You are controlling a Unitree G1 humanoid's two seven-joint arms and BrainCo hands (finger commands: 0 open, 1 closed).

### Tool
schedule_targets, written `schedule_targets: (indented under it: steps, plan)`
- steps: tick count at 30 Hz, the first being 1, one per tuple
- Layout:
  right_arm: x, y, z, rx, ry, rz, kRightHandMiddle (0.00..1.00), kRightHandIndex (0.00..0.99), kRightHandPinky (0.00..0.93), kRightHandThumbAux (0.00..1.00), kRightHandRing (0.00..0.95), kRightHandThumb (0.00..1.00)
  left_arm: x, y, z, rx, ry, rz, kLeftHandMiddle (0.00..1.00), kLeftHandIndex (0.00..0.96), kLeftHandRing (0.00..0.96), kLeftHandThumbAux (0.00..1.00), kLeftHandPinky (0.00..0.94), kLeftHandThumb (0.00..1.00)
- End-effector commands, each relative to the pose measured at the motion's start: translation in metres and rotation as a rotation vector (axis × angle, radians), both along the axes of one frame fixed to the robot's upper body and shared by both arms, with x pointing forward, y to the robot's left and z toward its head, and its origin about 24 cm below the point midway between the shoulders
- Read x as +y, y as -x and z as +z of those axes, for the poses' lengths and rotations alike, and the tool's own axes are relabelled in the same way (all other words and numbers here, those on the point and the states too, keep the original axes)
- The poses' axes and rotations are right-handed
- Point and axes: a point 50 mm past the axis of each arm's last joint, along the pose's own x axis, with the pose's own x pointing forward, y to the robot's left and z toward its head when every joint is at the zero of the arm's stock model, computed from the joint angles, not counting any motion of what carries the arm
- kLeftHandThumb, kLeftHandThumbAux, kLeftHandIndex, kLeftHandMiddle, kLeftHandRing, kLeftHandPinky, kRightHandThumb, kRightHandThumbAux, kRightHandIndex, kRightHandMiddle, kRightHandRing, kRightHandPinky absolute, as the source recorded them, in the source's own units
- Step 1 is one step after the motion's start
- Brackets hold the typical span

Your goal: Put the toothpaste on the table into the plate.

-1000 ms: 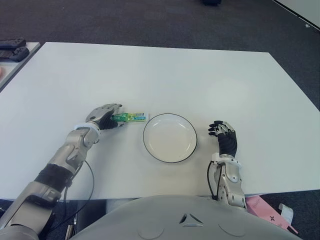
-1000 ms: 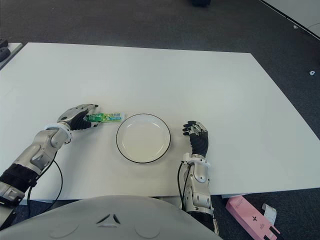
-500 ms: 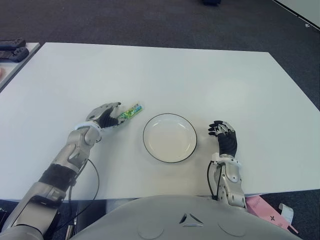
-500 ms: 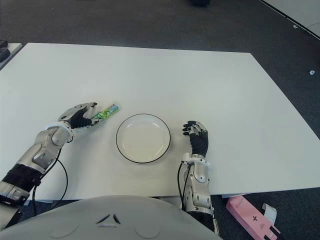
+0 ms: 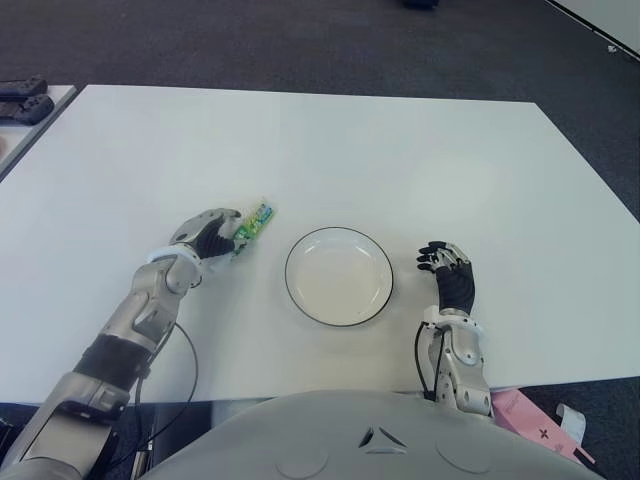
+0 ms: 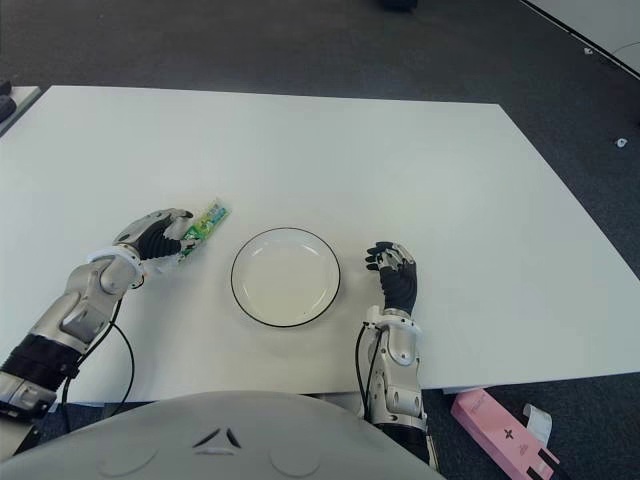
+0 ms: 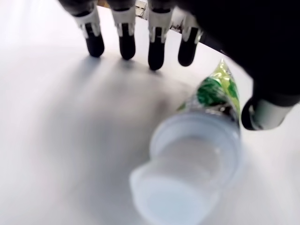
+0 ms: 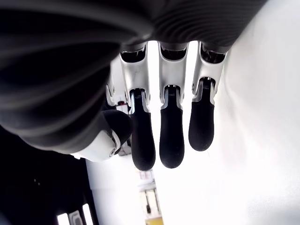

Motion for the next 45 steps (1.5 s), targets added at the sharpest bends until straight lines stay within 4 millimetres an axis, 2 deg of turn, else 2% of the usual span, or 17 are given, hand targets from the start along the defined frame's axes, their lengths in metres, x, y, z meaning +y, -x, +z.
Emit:
schedule_targets:
  steps: [1,12,21,27,31,41,45]
  plan:
    - [0.006,0.013,-0.019,0.109,-0.059,-0.023,0.529,0.429,0.518,0.724,0.522,0.708,-0.005,0.031,-0.034,0.238,0.025,-0.021,0.328,0.203,0.345,0.502,0.384,0.304]
    - [0.005,0.013,-0.019,0.112,-0.061,-0.028,0.537,0.429,0.532,0.724,0.532,0.709,-0.001,0.027,-0.029,0.227,-0.005,-0.072,0.346,0.231,0.355,0.494,0.374,0.333]
    - [0.005,0.013,-0.019,0.112,-0.061,-0.028,0.537,0.429,0.536,0.725,0.535,0.71,-0.001,0.021,-0.013,0.229,-0.067,-0.166,0.333,0.212,0.347,0.476,0.367,0.363]
    - [0.006,0.012,-0.02,0.114,-0.063,-0.031,0.538,0.429,0.533,0.725,0.536,0.71,-0.006,0.017,-0.001,0.244,-0.101,-0.223,0.308,0.164,0.32,0.441,0.332,0.327]
    - [0.006,0.012,-0.02,0.118,-0.057,-0.029,0.535,0.429,0.527,0.725,0.532,0.71,-0.017,0.016,0.017,0.244,-0.125,-0.272,0.289,0.136,0.304,0.418,0.324,0.291]
    - [0.008,0.011,-0.02,0.116,-0.051,-0.024,0.537,0.43,0.526,0.725,0.527,0.71,-0.017,0.02,0.02,0.251,-0.175,-0.324,0.284,0.128,0.302,0.368,0.334,0.231]
    - [0.008,0.011,-0.02,0.117,-0.053,-0.028,0.539,0.43,0.526,0.724,0.529,0.71,-0.018,0.021,0.022,0.233,-0.185,-0.342,0.329,0.159,0.332,0.344,0.351,0.238]
